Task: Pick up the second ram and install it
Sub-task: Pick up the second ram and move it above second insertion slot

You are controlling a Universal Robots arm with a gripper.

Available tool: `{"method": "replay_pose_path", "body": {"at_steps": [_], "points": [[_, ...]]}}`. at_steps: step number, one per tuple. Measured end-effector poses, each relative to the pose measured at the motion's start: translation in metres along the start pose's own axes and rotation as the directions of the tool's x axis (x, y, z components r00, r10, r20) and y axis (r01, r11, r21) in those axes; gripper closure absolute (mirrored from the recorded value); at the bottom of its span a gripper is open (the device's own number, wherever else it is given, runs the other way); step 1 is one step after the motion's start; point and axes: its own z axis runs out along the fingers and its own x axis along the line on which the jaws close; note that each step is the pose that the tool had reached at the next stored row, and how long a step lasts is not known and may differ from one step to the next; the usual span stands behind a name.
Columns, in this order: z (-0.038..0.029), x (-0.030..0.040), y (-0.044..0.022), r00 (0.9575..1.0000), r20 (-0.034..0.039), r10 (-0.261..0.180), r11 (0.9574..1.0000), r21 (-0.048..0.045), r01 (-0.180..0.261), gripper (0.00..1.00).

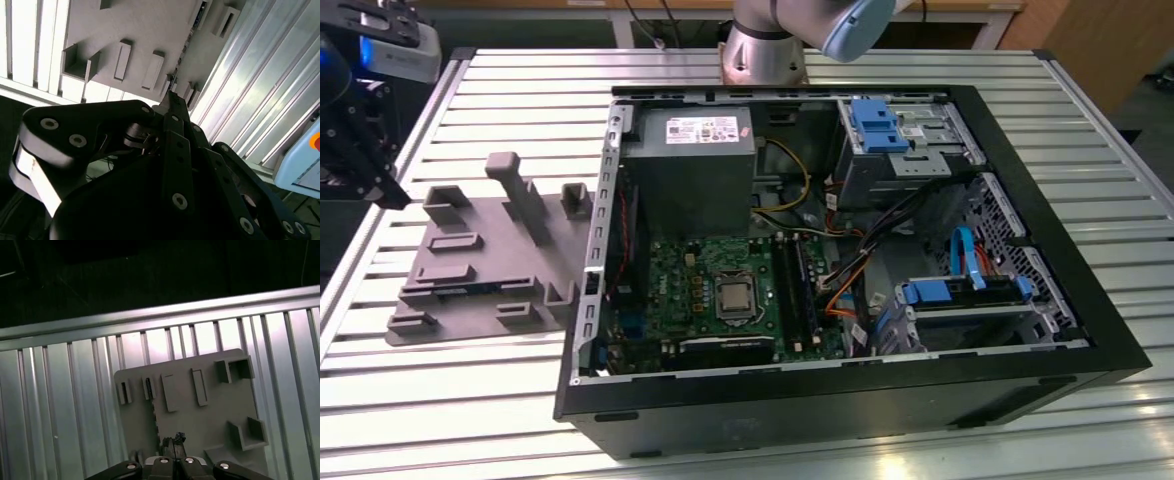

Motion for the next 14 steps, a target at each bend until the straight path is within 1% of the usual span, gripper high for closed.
{"method": "replay_pose_path", "body": {"at_steps": [7,14], "points": [[0.0005,0.0,0.0,0.9984,-0.0024,-0.056,0.9984,-0.0014,0.056,0.89],[0.0005,0.0,0.0,0.998,-0.0028,-0.064,0.998,-0.0016,0.064,0.89]]}}
